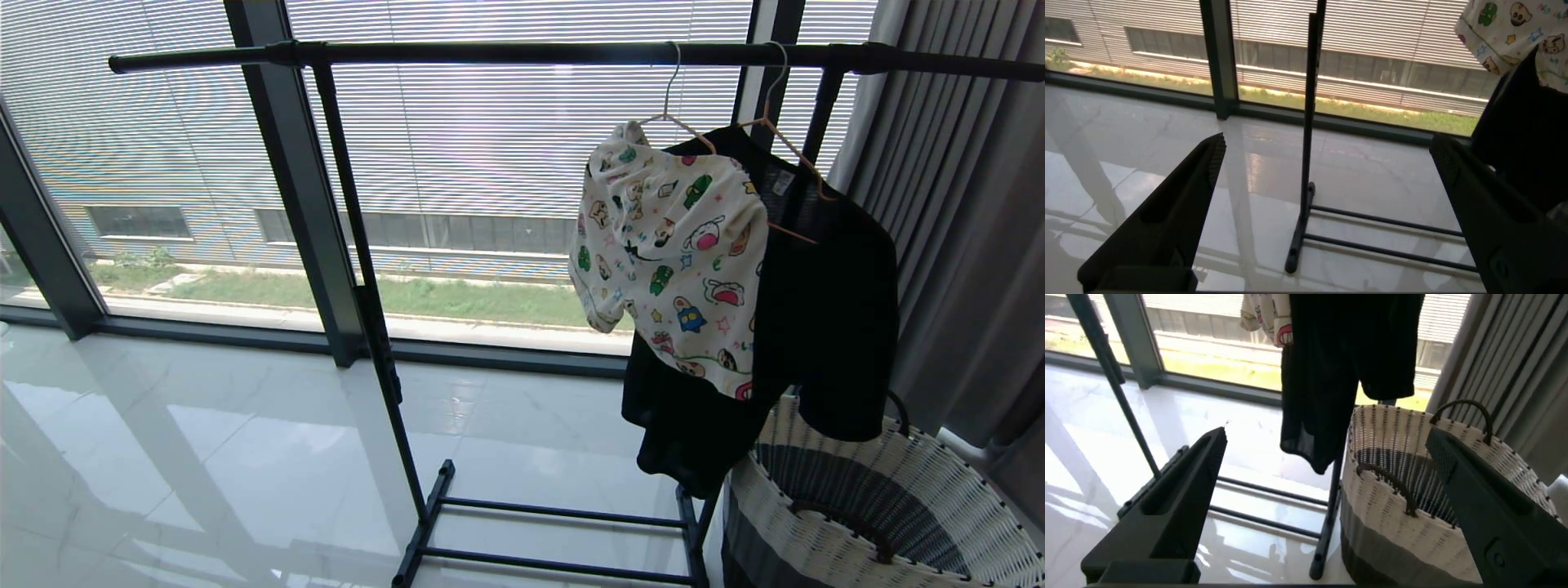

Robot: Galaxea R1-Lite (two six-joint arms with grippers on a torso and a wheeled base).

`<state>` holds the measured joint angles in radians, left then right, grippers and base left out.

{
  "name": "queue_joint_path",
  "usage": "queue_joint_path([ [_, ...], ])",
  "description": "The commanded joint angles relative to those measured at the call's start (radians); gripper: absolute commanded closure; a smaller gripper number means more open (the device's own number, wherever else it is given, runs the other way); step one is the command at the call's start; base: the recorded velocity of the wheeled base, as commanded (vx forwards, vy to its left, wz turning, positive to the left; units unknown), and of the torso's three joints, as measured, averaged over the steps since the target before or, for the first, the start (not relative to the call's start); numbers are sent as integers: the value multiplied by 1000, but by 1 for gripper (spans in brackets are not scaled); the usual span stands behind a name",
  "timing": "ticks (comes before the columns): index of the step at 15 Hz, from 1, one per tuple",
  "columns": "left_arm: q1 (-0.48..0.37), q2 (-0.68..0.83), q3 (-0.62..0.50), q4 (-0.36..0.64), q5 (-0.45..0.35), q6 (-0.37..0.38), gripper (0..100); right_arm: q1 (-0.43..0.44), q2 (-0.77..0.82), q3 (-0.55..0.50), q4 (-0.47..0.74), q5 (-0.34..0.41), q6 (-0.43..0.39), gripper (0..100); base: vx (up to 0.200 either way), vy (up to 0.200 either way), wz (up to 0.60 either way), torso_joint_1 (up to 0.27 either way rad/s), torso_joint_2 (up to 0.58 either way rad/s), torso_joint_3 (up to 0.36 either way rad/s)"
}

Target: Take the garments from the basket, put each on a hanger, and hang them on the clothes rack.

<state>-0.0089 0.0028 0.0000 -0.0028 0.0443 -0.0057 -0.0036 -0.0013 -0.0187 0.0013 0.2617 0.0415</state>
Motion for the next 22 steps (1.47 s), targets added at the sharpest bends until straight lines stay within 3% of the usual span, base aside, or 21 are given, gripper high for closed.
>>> queue_joint_path([
  [1, 0, -3, 0, 0, 0, 0, 0, -1, 1, 0, 0, -18, -8, 0, 0, 0, 0, 0, 0, 0],
  [3, 0, -3, 0, 0, 0, 0, 0, -1, 1, 2, -3, -187, -71, 0, 0, 0, 0, 0, 0, 0],
  [4, 0, -3, 0, 0, 0, 0, 0, -1, 1, 2, -4, -252, -52, 0, 0, 0, 0, 0, 0, 0],
  [5, 0, -3, 0, 0, 0, 0, 0, -1, 1, 2, -4, -252, -28, 0, 0, 0, 0, 0, 0, 0],
  [7, 0, -3, 0, 0, 0, 0, 0, -1, 1, 0, -3, -180, -9, 0, 0, 0, 0, 0, 0, 0],
  [8, 0, -3, 0, 0, 0, 0, 0, -1, 1, 0, -3, -58, -5, 0, 0, 0, 0, 0, 0, 0],
  [10, 0, -3, 0, 0, 0, 0, 0, -1, 1, 3, -6, -65, -25, 0, 0, 0, 0, 0, 0, 0],
  [11, 0, -3, 0, 0, 0, 0, 0, -1, 1, 19, -52, -188, -68, 0, 0, 0, 0, 0, 0, 0],
  [12, 0, -3, 0, 0, 0, 0, 0, -1, 1, 19, -63, -383, -109, 0, 0, 0, 0, 0, 0, 0],
  [13, 0, -3, 0, 0, 0, 0, 0, -1, 1, 19, -56, -457, -109, 0, 0, 0, 0, 0, 0, 0],
  [14, 0, -3, 0, 0, 0, 0, 0, 1, 1, 19, -53, -429, -103, 0, 0, 0, 0, 0, 0, 0],
  [16, 0, -3, 0, 0, 0, 0, 0, 1, 1, 19, -12, -239, -34, 0, 0, 0, 0, 0, 0, 0],
  [22, 0, -3, 0, 0, 0, 0, 0, -1, 1, 19, -10, -252, -45, 0, 0, 0, 0, 0, 0, 0],
])
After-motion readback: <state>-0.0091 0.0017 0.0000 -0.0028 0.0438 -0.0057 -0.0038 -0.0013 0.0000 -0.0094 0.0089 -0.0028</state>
